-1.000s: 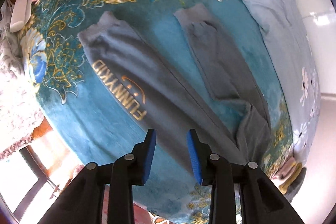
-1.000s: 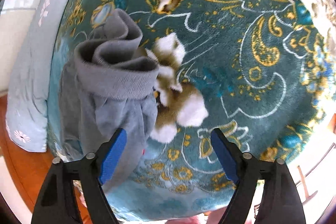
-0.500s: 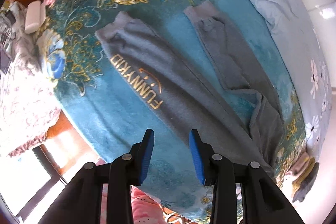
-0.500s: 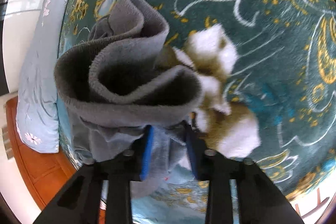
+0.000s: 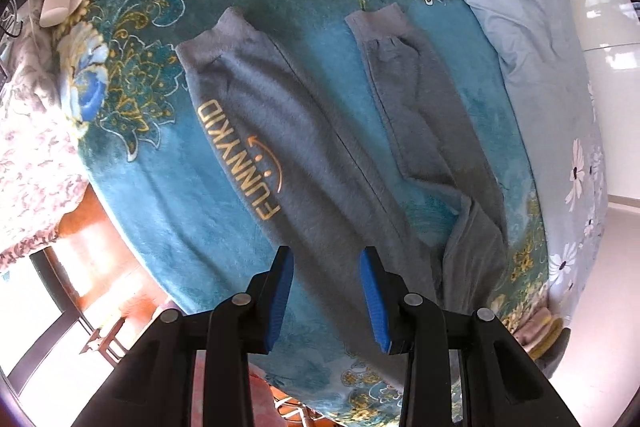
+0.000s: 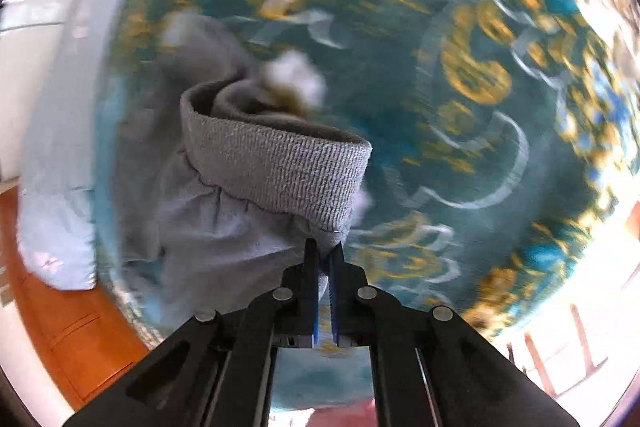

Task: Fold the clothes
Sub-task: 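Grasp the grey waistband with the right gripper and lift it, then carry the waistband with the right gripper over toward the leg cuffs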

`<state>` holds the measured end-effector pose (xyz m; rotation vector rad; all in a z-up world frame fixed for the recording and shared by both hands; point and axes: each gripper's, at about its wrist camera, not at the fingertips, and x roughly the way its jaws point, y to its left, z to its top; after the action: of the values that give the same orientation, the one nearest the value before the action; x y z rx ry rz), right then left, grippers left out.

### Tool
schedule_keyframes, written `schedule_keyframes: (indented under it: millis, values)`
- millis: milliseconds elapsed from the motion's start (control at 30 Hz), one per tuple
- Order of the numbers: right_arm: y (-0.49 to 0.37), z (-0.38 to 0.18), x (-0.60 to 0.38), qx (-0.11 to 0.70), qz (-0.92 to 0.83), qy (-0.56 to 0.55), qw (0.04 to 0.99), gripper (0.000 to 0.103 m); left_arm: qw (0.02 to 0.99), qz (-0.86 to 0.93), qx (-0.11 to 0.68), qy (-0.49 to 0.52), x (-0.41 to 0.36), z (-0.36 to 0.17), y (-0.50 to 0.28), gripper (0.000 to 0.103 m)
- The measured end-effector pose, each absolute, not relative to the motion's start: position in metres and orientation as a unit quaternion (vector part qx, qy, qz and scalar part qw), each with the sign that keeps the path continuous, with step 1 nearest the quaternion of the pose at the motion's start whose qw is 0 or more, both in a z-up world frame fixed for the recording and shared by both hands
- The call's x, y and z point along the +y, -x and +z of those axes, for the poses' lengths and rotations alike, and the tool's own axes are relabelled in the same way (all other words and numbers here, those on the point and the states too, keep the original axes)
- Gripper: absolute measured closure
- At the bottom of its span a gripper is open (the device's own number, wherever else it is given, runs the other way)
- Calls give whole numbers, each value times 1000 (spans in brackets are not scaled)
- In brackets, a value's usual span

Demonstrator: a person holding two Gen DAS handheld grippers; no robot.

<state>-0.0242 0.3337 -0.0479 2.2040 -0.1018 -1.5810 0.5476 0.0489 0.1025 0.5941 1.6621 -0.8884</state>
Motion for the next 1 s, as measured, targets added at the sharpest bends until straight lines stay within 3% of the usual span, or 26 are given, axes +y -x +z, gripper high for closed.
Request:
schedule_keyframes:
  millis: [300, 433, 533, 633, 733, 1000]
  values:
    - [35, -18, 344, -42, -613, -769, 176, 89, 529, -358, 739, -213, 21, 77, -570, 64]
    - [60, 14, 343, -85, -636, -748, 169, 85, 516, -357, 750, -206, -3, 64, -576, 63]
    - [80, 26, 312, -105, -640, -738, 188, 63, 519, -369, 740, -215, -23, 61, -574, 59]
    - [95, 29, 282, -118, -633, -734, 217, 60, 530, -380, 719, -240, -37, 61, -564, 54]
    - [108, 11, 260, -114, -615, -745, 232, 56, 531, -379, 714, -255, -40, 60, -551, 54]
    - [138, -52, 213, -89, -564, -781, 255, 56, 590, -374, 654, -290, -1, 80, -521, 50]
